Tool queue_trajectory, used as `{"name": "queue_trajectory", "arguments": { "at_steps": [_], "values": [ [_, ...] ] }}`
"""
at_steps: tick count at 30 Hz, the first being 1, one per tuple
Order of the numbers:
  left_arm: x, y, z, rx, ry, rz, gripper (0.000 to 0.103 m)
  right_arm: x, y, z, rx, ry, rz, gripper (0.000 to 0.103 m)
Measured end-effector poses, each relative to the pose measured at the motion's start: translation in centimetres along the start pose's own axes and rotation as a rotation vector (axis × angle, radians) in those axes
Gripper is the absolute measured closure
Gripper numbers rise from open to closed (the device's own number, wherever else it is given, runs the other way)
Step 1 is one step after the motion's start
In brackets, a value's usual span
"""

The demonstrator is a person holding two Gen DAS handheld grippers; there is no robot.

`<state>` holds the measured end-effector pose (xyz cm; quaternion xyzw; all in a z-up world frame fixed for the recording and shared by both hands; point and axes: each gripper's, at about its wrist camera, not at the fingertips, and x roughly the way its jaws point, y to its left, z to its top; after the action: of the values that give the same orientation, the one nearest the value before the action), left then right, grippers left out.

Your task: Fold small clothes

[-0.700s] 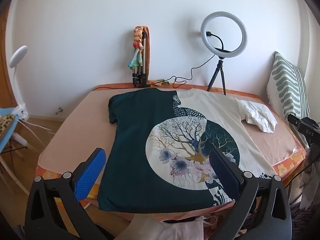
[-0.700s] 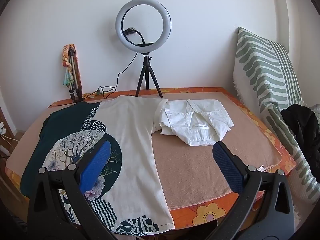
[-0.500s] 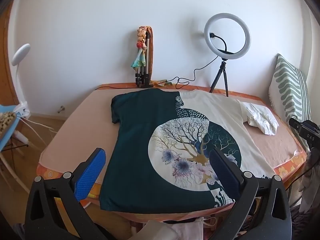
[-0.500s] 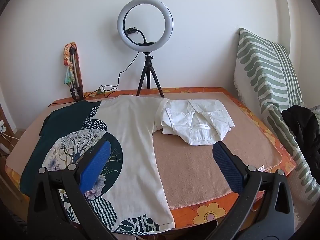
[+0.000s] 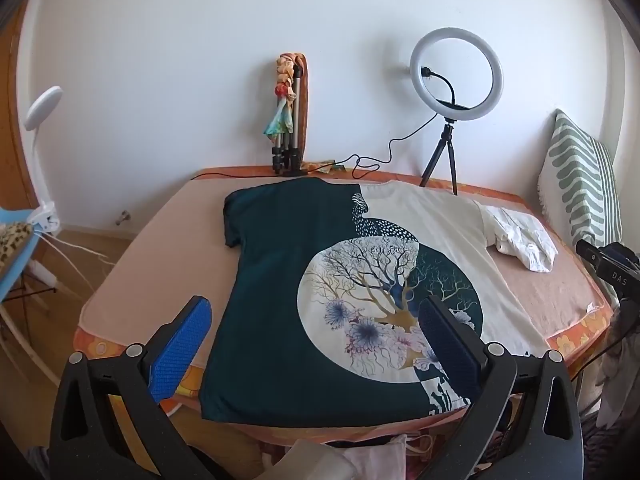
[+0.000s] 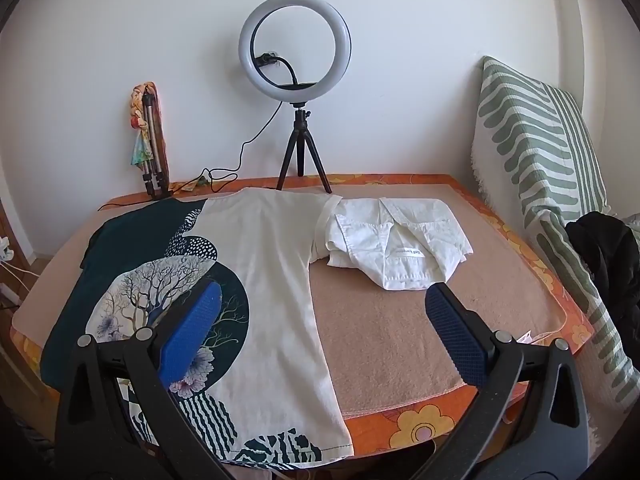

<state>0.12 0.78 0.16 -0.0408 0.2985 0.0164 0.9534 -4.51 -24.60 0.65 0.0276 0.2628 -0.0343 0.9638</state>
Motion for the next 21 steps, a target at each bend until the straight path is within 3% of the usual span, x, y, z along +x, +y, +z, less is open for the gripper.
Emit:
{"name": "queue_trajectory", "arguments": {
  "at_steps": [21],
  "values": [
    [-0.54, -0.03, 0.34, 0.007, -0.015, 0.009, 0.000, 0.48, -0.17, -0.31, 0.004, 0.008, 0.019, 0.000]
  ]
}}
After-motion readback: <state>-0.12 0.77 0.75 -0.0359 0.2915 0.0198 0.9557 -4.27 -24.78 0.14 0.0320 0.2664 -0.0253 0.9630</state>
